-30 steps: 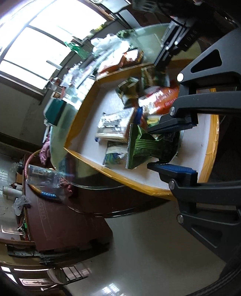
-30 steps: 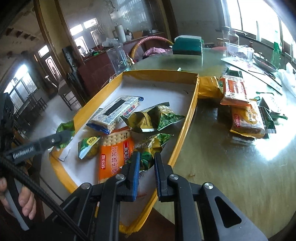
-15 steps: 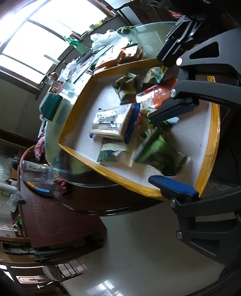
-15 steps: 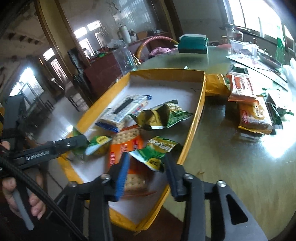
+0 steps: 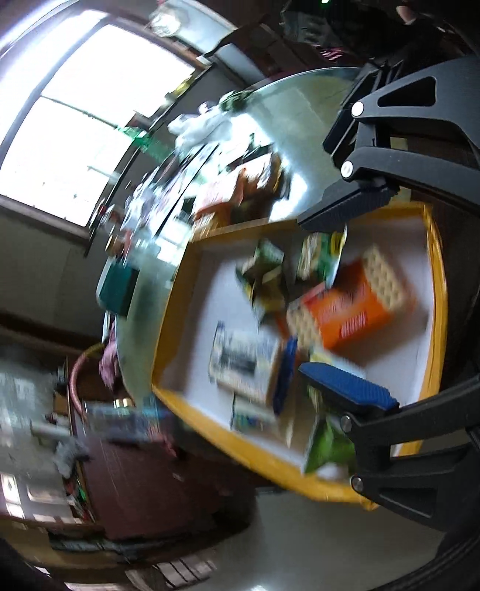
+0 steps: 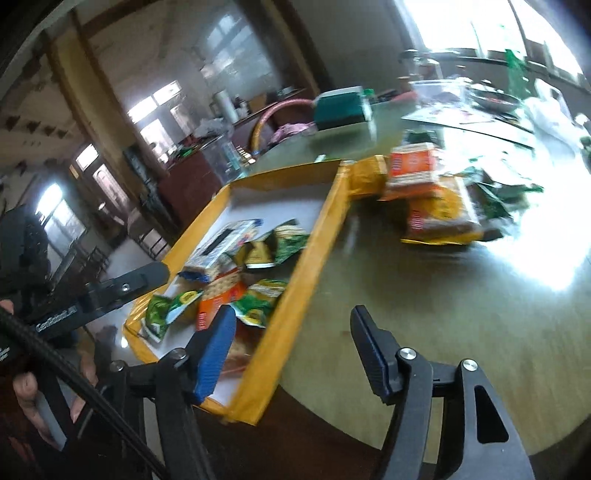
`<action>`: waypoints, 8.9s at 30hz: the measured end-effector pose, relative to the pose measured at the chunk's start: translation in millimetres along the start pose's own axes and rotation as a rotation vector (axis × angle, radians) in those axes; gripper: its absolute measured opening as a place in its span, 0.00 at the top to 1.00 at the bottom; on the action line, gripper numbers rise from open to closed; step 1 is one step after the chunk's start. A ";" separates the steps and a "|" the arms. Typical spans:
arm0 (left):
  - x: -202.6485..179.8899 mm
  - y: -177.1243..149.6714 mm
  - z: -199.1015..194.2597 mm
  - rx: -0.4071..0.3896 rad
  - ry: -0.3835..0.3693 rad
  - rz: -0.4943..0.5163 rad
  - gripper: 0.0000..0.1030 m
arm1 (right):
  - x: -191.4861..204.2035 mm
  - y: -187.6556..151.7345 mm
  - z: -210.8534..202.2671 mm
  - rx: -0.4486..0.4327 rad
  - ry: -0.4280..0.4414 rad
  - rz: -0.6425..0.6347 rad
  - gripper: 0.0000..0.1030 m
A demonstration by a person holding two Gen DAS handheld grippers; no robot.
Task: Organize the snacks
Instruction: 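Move both open grippers back toward the snack pile on the table, then grasp the orange cracker pack with the left gripper and lift it, then grasp the yellow egg-yolk cracker pack with the right gripper while the left holds the orange pack, then carry both cracker packs over the yellow tray, then open the left gripper to drop the orange pack while the right drops the yellow pack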
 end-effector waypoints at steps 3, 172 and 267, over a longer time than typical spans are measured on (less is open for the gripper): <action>-24.0 -2.6 4.1 0.014 -0.033 0.046 0.28 | -16.6 2.2 -7.0 -0.011 -0.037 0.022 0.33; -85.2 -1.7 9.0 0.042 -0.183 0.007 0.45 | -99.0 -8.3 -9.5 0.008 -0.261 0.097 0.34; 98.3 54.8 138.3 0.271 0.045 -0.192 0.29 | 26.9 55.8 179.7 0.194 -0.069 -0.093 0.30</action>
Point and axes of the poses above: each gripper's, at about its wrist camera, not at the fingertips, and z roughly the way its jaws point, x to its left, y to its top, the point moved 8 cm from there along z, roughly the way its jaws point, and after that the axes turned 15 degrees about -x, right-handed, at the moved point
